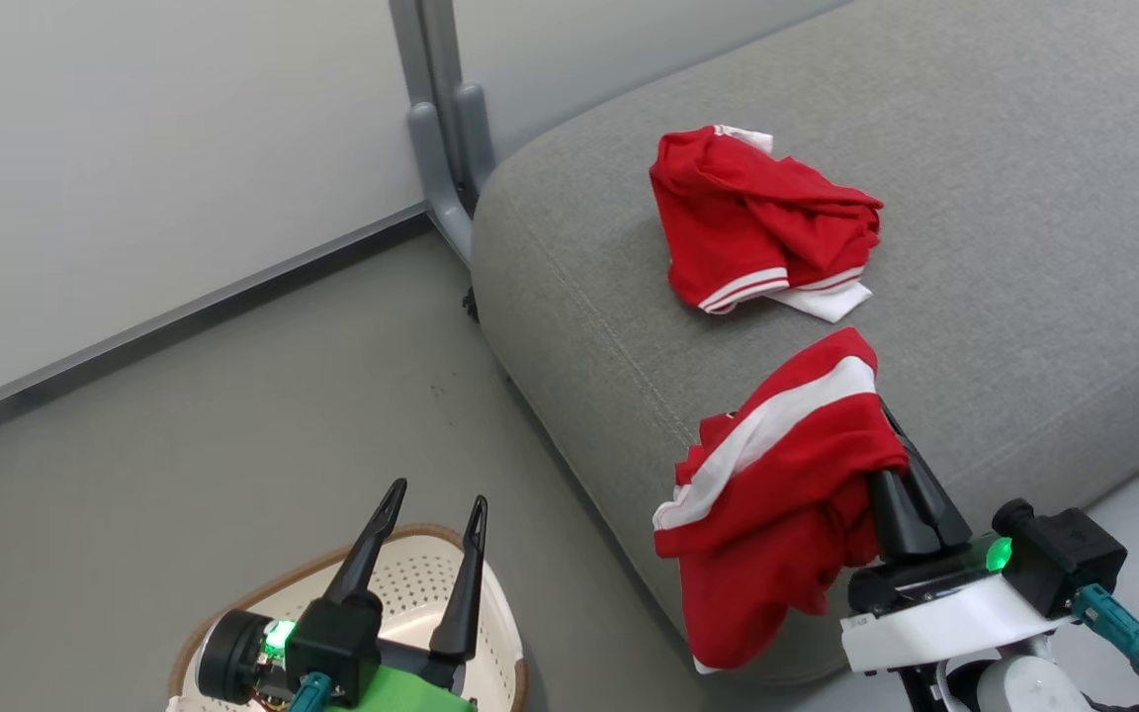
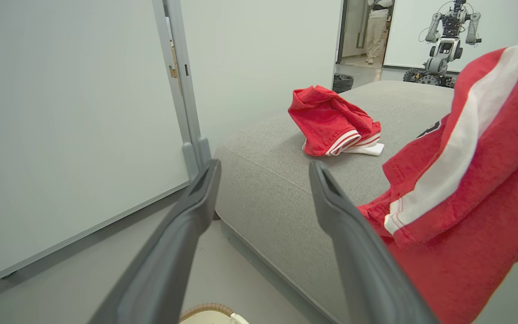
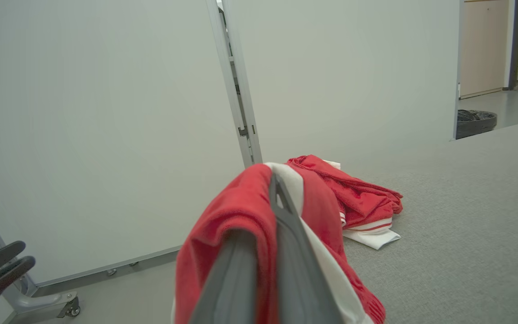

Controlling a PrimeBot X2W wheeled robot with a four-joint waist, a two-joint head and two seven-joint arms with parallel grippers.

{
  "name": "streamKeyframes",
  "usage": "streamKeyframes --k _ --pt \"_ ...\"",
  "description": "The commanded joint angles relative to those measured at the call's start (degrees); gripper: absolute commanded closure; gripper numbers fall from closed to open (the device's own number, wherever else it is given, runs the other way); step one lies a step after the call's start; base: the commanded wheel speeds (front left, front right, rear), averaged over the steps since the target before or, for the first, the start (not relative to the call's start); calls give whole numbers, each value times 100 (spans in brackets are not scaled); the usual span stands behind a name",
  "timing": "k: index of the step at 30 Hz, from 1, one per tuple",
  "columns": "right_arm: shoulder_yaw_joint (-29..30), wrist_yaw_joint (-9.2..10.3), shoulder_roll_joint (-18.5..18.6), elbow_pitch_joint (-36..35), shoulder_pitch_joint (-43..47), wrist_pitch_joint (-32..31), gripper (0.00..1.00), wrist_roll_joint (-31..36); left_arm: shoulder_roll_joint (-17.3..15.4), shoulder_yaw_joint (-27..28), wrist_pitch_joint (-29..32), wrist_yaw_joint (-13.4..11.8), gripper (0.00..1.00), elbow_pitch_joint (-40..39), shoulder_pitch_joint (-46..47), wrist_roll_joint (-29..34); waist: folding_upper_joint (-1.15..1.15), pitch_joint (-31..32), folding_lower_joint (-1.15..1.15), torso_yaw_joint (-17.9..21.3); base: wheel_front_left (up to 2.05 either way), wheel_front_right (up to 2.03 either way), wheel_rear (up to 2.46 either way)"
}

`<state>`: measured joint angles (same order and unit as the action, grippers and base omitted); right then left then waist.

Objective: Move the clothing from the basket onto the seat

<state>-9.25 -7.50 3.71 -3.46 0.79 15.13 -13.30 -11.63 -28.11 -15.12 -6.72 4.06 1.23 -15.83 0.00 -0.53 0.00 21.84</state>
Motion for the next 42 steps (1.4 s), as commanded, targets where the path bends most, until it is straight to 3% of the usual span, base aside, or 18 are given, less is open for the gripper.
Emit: streamKeyframes --k 1,7,12,19,26,31,36,42 --pt "33 2 -13 -78 43 3 100 19 4 36 -2 28 0 -12 -7 88 0 -245 0 498 0 0 0" --pt "143 2 -58 -194 94 3 100 -49 -42 124 -2 133 0 -66 81 210 0 -466 0 822 0 0 0" --pt "172 2 -70 -199 28 3 100 -62 -69 146 -2 212 0 -39 177 303 0 -614 0 862 0 0 0" --pt "360 2 -81 -140 -439 3 100 -144 -99 110 -2 341 0 -59 442 393 0 -1051 0 515 0 0 0" --pt "848 2 -73 19 -1783 3 100 -306 -180 59 15 465 0 -136 862 488 0 -1834 0 -34 0 0 0" --pt "1244 2 247 23 -2995 3 100 -659 -241 -12 76 575 0 -186 1247 603 0 -2485 0 -466 0 0 0" --pt "1535 1 1025 173 -4217 3 100 -841 -206 -77 52 701 0 -104 1658 681 0 -2962 0 -955 0 0 0" --pt "1664 1 2001 900 -5527 3 100 -1020 -201 -129 36 788 0 -56 2034 786 0 -3463 0 -1368 0 0 0"
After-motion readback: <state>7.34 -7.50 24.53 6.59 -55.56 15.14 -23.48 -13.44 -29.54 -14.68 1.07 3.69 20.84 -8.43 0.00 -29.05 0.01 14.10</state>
